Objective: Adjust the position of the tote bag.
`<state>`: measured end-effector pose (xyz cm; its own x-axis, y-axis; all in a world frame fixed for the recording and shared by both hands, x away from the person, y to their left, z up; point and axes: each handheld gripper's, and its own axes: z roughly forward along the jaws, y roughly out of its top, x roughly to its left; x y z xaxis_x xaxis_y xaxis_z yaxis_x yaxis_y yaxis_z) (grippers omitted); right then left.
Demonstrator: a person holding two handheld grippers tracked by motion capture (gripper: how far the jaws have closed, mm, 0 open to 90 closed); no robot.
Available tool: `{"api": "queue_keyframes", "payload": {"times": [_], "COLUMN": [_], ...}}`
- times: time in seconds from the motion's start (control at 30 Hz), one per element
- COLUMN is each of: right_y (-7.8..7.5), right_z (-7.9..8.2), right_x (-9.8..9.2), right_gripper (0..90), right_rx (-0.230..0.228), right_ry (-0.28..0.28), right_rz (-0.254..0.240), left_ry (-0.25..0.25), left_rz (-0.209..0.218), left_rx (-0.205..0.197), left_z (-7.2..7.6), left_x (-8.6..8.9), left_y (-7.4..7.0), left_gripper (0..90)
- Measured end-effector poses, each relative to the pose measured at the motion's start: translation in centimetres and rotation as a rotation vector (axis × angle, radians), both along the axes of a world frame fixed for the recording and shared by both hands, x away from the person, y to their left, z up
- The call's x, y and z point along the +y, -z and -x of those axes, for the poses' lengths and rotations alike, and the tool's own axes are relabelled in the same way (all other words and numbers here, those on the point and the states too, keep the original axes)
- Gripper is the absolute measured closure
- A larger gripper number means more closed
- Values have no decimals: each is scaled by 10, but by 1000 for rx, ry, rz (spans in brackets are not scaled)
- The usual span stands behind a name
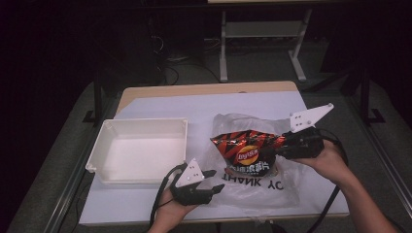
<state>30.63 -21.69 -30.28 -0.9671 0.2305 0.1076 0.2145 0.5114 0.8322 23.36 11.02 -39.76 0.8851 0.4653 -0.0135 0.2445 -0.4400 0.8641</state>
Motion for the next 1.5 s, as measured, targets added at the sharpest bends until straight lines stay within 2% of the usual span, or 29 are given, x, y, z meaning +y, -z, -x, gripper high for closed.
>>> {"api": "queue_keyframes", "payload": {"times": [0.1,0.27,0.63,0.83,1.0,1.23,1.33,1.37,1.5], "right_y": [-7,-17,-41,-55,-65,-73,-73,-73,-72], "right_z": [-1,-4,-9,-12,-13,-17,-20,-20,-26], "right_x": [1,2,3,11,21,36,45,47,57], "right_gripper": [845,846,850,852,853,856,856,856,857], "right_rx": [-15,-15,-13,-9,-17,-14,-20,-14,-8], "right_ry": [-7,-3,-1,-11,-24,-44,-55,-57,-68], "right_rz": [-9,-8,-59,-69,-62,-82,-90,-91,-89], "left_ry": [1,8,5,6,12,17,19,14,17], "left_rz": [1,-3,3,1,-18,-19,-20,-14,-27], "left_rx": [7,-1,-1,-2,-9,-16,-23,-13,-20], "left_z": [1,2,2,2,2,4,4,5,5], "left_x": [-1,-2,-3,-2,-1,0,0,-1,1], "left_y": [1,1,4,4,4,4,5,6,6], "left_gripper": [494,494,493,491,492,492,491,489,487]}}
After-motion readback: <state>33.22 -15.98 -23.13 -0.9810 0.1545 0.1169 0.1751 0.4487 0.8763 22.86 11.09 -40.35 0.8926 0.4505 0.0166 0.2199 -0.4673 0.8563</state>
